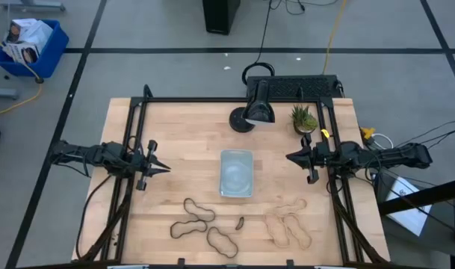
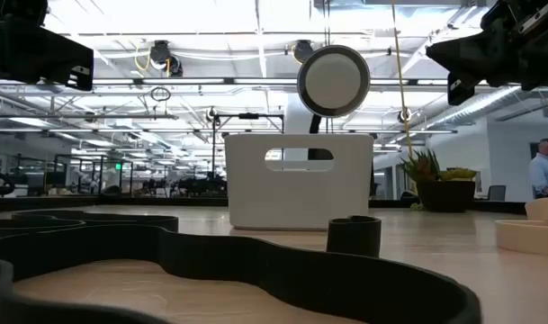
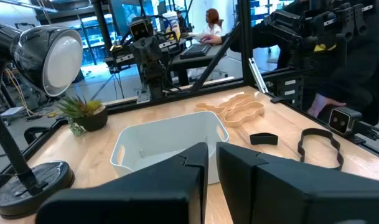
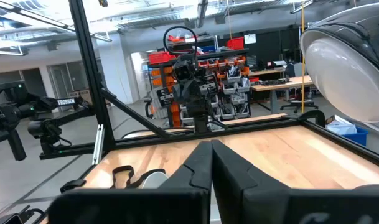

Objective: Pick and place rubber bands into bin

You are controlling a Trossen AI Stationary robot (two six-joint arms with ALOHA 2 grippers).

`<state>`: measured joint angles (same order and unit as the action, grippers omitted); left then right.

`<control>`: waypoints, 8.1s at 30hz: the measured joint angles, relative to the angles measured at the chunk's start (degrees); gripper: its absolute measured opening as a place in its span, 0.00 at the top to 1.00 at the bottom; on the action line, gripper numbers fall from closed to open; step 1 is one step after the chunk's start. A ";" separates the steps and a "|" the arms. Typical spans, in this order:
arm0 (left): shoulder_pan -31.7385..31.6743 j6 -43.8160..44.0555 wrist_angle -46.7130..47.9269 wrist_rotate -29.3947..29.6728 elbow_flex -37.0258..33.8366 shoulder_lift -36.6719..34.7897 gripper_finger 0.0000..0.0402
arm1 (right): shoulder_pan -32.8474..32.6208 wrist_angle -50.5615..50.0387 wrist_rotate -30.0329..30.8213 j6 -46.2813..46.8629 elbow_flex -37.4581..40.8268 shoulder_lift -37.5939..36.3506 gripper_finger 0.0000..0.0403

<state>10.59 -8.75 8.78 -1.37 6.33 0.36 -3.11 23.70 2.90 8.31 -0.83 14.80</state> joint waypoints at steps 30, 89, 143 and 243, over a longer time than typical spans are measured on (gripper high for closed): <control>0.00 0.00 0.00 0.00 0.00 0.00 0.90 | 0.02 0.00 0.00 -0.01 -0.01 0.01 1.00; 0.00 0.00 -0.29 0.00 0.00 0.00 0.90 | 0.00 0.00 0.00 -0.01 0.00 0.00 1.00; -0.02 1.21 -17.63 7.12 0.00 0.02 0.90 | -24.02 -58.35 12.84 1.77 -43.47 38.83 0.59; -0.01 2.91 -17.53 7.54 0.00 0.02 0.90 | -10.81 -4.18 8.23 -23.81 -32.34 40.84 1.00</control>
<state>10.58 -5.85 -8.75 6.17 6.33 0.38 -13.93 19.53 11.13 -15.50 -33.17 55.64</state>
